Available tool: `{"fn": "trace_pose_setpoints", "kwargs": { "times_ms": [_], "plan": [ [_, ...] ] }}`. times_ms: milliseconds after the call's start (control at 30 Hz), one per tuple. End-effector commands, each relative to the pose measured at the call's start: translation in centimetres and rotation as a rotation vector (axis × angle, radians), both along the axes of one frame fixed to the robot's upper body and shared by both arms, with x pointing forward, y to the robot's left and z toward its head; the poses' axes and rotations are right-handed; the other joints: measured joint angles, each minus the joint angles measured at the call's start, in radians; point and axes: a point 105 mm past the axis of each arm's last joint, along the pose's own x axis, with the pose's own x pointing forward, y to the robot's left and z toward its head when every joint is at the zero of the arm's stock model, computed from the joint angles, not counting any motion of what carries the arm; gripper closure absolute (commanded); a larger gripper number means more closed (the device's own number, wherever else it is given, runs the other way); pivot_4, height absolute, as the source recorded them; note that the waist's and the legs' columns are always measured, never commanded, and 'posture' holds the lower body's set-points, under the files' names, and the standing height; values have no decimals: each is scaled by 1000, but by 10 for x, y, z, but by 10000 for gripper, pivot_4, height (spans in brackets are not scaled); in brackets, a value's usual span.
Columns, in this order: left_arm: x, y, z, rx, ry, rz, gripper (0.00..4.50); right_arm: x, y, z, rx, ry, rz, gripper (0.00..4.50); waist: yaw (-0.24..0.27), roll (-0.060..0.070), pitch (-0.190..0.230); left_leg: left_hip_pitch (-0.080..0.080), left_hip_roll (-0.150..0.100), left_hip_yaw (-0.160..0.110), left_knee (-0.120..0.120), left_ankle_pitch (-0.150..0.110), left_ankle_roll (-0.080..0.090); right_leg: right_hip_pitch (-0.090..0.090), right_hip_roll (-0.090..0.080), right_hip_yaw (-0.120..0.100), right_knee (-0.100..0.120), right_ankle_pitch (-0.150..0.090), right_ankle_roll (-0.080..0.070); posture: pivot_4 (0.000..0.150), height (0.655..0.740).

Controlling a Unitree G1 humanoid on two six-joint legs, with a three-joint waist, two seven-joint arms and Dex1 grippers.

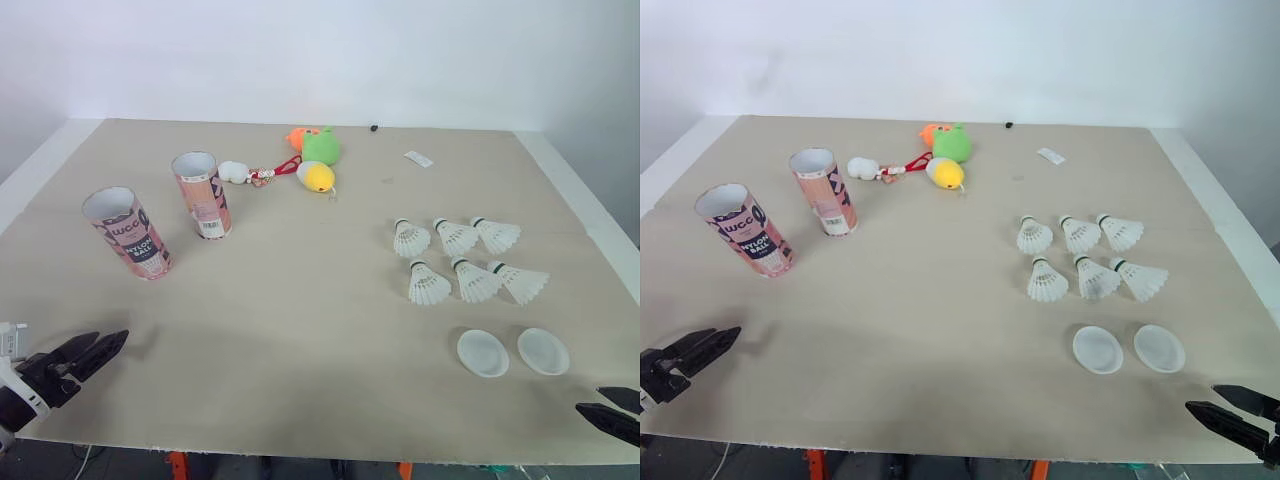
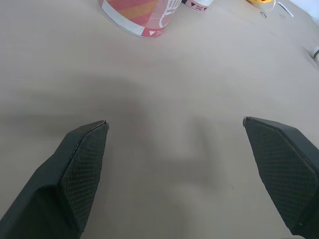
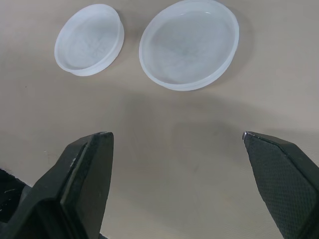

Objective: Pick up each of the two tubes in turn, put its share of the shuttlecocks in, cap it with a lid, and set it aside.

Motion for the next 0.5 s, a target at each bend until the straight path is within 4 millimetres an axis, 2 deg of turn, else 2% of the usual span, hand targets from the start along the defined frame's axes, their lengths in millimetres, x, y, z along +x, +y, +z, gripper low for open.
{"fn": "trace_pose_setpoints", "kwargs": {
  "times_ms": [33, 167, 500],
  "plan": [
    [0, -1, 8, 7, -8, -29, 0, 1, -2, 5, -11, -27, -5, 701, 0, 0, 0, 0, 0, 0, 0, 0, 0, 0, 0, 0, 0, 0, 0, 1500, 7323],
    [1, -6, 4, 11, 21, -58, 0, 0, 2, 0, 0, -25, 1, 701, 0, 0, 0, 0, 0, 0, 0, 0, 0, 0, 0, 0, 0, 0, 0, 1500, 7323],
    [4, -13, 3, -10, 12, -79, 0, 1, 4, 3, 0, -35, 12, 701, 0, 0, 0, 0, 0, 0, 0, 0, 0, 0, 0, 0, 0, 0, 0, 1500, 7323]
  ]
}}
